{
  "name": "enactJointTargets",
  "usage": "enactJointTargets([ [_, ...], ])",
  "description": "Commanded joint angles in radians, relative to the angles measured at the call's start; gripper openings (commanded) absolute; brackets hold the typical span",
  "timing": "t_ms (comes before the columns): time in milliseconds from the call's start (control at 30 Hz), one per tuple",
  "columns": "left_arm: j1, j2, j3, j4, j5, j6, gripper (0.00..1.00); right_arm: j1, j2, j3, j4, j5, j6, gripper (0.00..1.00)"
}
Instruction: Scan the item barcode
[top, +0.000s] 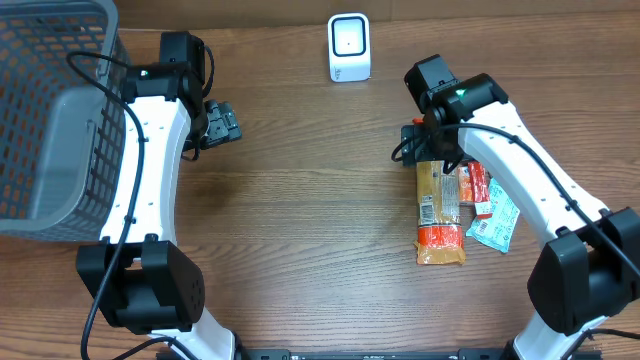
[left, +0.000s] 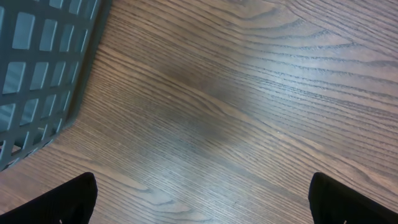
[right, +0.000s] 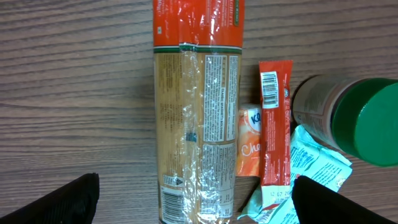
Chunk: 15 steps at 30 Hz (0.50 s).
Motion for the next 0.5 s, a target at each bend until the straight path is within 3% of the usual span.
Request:
enactJointTargets([
  [0, -0.001, -0.002, -0.001, 0.001, -0.009, 0.015, 1.0, 0.005, -0.105, 0.0, 0.006, 0.014, 0.005, 1.0],
  [467, -0.001, -0.001, -0.001, 0.001, -0.009, 0.015, 1.0, 0.003, -0.686, 0.0, 0.001, 0.037, -0.011, 1.0],
])
